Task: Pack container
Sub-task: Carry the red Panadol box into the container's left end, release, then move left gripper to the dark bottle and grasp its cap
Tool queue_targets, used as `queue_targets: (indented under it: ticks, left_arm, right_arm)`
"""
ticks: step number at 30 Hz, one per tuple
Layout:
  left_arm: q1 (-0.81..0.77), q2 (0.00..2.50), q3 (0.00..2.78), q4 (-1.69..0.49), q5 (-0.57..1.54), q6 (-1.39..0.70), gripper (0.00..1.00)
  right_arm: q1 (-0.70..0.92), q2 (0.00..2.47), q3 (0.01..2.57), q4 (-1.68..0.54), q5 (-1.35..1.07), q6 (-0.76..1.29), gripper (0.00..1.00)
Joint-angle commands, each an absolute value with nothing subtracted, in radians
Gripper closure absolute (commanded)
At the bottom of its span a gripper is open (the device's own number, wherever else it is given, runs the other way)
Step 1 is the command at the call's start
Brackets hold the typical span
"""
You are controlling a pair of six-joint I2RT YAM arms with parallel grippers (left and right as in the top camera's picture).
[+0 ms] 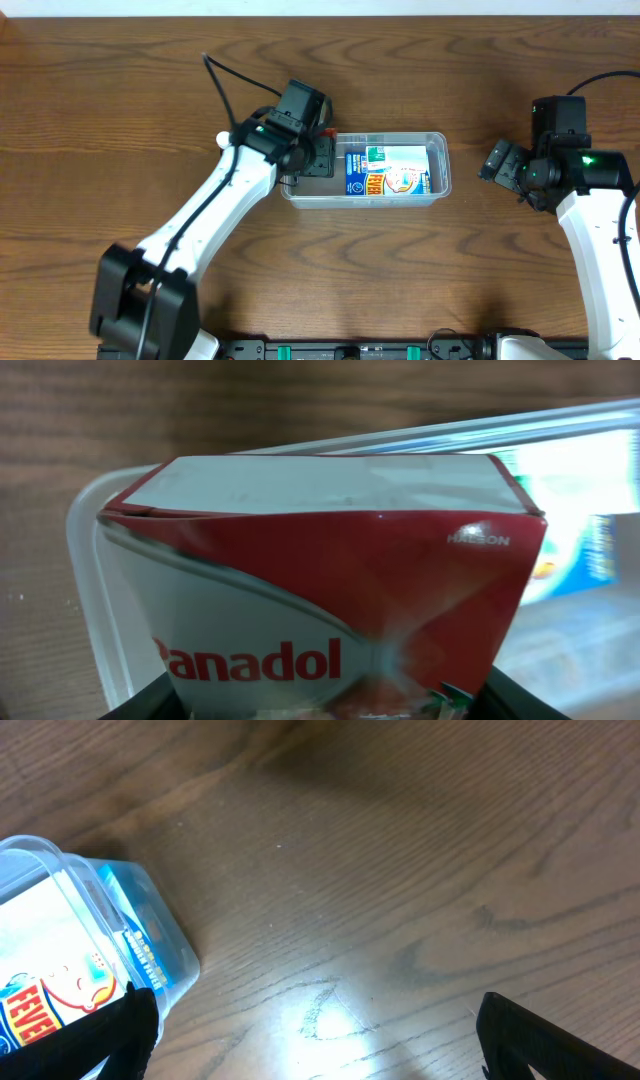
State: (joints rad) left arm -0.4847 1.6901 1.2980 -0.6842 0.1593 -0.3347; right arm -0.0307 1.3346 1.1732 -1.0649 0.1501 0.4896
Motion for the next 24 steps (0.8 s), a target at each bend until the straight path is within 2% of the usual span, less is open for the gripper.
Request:
queue_targets:
  ticks: [1, 7, 12, 18, 24]
  left_arm:
    - [-0.484, 1.710, 1.295, -0.688, 0.110, -0.373, 0.43]
    - [-0.484, 1.737, 1.295, -0.687, 0.103, -0.379, 0.41]
    - [-0.484, 1.739, 1.296, -0.686, 0.104, -0.379, 0.27]
    - [-0.484, 1.730, 1.317, -0.694, 0.114, -0.379, 0.16]
    - [-0.484, 1.634, 1.349, -0.710, 0.149, -0.377, 0.16]
  right_arm:
    - [-0.037, 1.337, 1.174, -1.065, 0.153, 0.501, 0.01]
    - [-0.037, 1.337, 1.174, -1.065, 0.153, 0.501, 0.01]
    - [-0.037, 1.337, 1.174, -1.065, 0.153, 0.501, 0.01]
    - [-0.037, 1.337, 1.174, -1.065, 0.153, 0.501, 0.01]
    - [-0.037, 1.337, 1.174, -1.065, 0.153, 0.501, 0.01]
